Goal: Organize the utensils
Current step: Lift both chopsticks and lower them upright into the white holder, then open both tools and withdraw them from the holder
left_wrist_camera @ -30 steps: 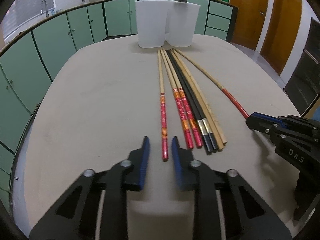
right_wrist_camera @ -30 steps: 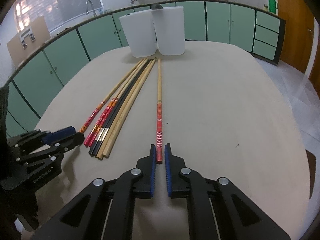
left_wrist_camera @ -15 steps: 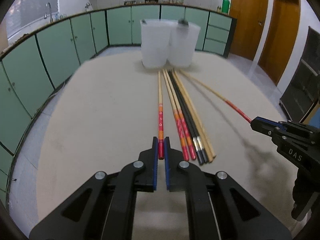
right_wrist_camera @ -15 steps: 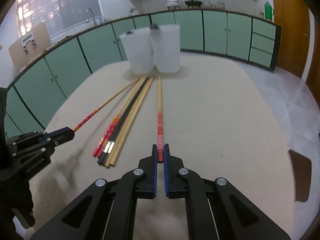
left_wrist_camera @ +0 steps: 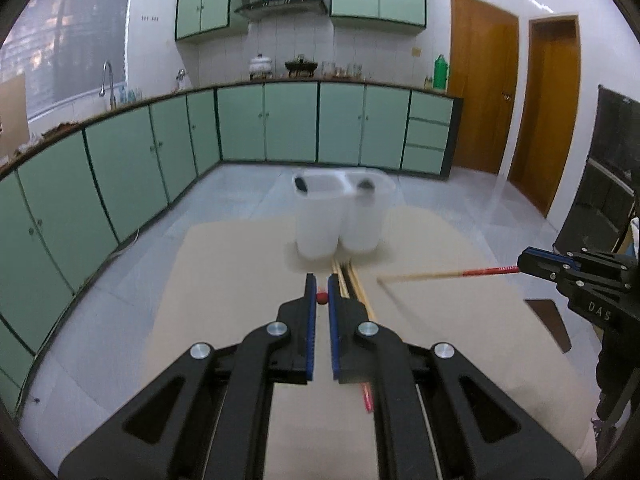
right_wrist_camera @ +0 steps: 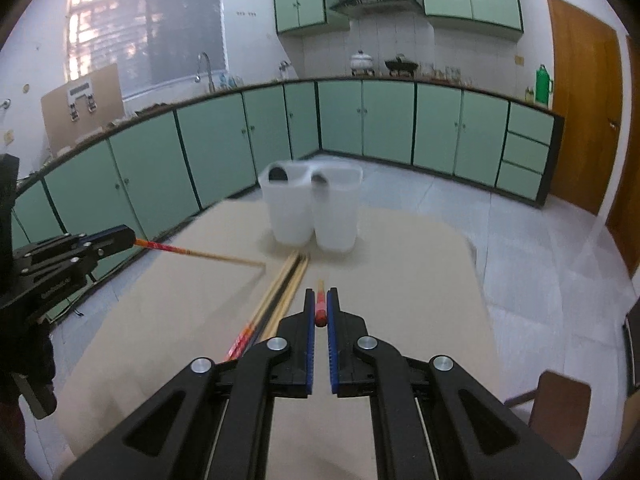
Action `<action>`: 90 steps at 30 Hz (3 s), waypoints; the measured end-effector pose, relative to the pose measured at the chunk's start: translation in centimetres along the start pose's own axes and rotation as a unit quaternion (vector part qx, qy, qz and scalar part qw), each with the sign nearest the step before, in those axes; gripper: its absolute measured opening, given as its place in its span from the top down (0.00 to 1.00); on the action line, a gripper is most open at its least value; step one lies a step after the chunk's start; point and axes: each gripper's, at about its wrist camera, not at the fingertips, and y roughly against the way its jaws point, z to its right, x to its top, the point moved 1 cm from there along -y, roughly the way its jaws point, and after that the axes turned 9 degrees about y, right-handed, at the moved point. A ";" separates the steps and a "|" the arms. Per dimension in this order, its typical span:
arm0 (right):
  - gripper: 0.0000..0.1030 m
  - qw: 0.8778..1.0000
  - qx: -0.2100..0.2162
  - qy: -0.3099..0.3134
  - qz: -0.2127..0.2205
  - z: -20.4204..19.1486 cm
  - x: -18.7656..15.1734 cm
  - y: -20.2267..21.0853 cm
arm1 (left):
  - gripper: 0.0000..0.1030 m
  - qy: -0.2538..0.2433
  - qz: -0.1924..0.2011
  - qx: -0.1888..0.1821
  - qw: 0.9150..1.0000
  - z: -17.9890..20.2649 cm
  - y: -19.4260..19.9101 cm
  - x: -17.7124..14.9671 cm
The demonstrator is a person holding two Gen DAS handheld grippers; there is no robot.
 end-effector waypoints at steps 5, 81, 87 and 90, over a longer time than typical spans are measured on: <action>0.95 1.000 0.021 0.011 0.012 1.2 3.5 0.3 | 0.95 -0.011 0.018 -0.021 1.000 0.7 0.5 2.8; 0.06 0.998 -0.049 -0.044 -0.010 1.1 -1.8 -4.9 | 0.19 0.023 -0.057 0.020 0.998 -2.8 -6.6 -4.4; 0.10 0.997 -0.043 -0.040 -0.052 -2.5 -7.0 -5.4 | 0.19 0.026 -0.097 0.052 0.994 -5.1 -7.3 -8.5; 0.18 0.995 -0.033 -0.043 -0.079 -4.1 -8.6 -6.2 | 0.19 0.028 -0.113 0.063 0.991 -6.2 -7.4 -9.5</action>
